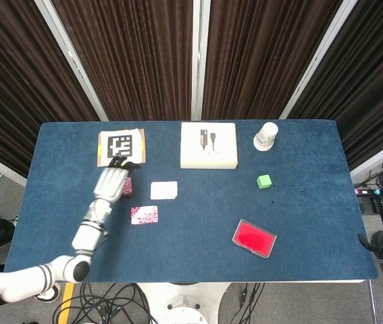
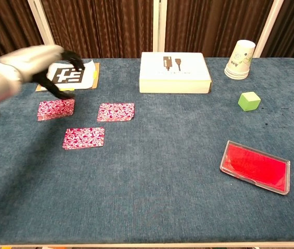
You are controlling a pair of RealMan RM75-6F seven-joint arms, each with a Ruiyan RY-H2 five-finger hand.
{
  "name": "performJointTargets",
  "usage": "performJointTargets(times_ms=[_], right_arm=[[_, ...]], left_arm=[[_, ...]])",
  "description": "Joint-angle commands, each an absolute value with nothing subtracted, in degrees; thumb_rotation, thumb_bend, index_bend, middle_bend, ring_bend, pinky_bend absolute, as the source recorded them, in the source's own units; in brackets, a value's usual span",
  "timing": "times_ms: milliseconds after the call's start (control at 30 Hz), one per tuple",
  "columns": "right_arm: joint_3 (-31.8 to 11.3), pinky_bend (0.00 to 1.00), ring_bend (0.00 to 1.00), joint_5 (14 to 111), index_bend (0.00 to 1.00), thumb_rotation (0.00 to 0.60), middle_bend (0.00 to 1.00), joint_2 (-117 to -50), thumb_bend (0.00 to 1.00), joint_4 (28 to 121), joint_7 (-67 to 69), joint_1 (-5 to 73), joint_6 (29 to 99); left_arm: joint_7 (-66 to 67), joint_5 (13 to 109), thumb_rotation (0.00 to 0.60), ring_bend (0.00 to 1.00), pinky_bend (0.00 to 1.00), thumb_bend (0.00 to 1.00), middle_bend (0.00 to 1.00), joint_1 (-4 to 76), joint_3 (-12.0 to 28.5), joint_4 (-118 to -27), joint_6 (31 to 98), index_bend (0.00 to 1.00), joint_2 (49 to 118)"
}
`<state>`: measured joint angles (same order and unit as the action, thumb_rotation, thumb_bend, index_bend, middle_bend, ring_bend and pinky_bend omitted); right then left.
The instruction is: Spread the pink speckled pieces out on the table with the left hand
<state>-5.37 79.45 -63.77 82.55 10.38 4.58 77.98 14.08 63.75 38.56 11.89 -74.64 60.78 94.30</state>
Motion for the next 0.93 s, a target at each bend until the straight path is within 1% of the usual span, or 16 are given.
performJointTargets(times_ms=[33, 233, 333, 433, 633, 833, 933], right_arm=[[-5.47, 0.00, 0.00, 79.81, 0.00, 0.600, 0.00, -63.79, 0.15, 83.13, 10.25, 4.52, 78.58], [-4.78, 0.00, 0.00, 80.84, 0.00, 0.600, 0.00, -64.71, 0.15, 83.10, 10.10, 4.68, 78.43], [-4.67, 0.00, 0.00, 80.99, 0.00, 0.600, 0.00, -65.18, 0.14, 82.87, 9.94, 4.76, 78.42], [-4.32, 0.00, 0.00, 81.30, 0.00, 0.600, 0.00, -65.93, 0.15, 82.50, 9.76, 5.01, 77.91], [-3.64, 0.00, 0.00, 82.83, 0.00, 0.600, 0.00, -66.90, 0.15, 81.91, 9.34, 5.38, 78.04], [-3.31, 0.00, 0.00, 83.69, 0.00, 0.600, 0.00, -67.78, 0.15, 81.61, 8.59, 5.56, 78.45], [-3.10, 0.00, 0.00, 84.00, 0.00, 0.600, 0.00, -68.15, 0.15, 81.61, 7.99, 5.68, 78.43]], left_arm=[[10.47, 68.59, 0.600, 0.09, 0.11, 0.22, 0.24, 32.93, 7.87, -78.94, 66.24, 0.27, 88.34], [10.99, 71.30, 0.600, 0.09, 0.10, 0.22, 0.24, 28.16, 4.32, -82.18, 70.33, 0.27, 83.41], [12.07, 71.44, 0.600, 0.09, 0.10, 0.22, 0.24, 25.77, 3.00, -83.38, 72.34, 0.27, 82.49], [14.69, 69.62, 0.600, 0.09, 0.09, 0.22, 0.24, 23.06, 2.12, -85.87, 74.36, 0.26, 81.76], [16.33, 71.28, 0.600, 0.09, 0.09, 0.22, 0.24, 16.85, -0.41, -86.65, 81.94, 0.26, 81.58], [15.01, 74.29, 0.600, 0.09, 0.08, 0.22, 0.24, 11.47, -0.87, -85.97, 89.98, 0.26, 80.89], [12.91, 75.58, 0.600, 0.09, 0.08, 0.22, 0.24, 10.05, -1.10, -85.02, 90.95, 0.25, 80.29]])
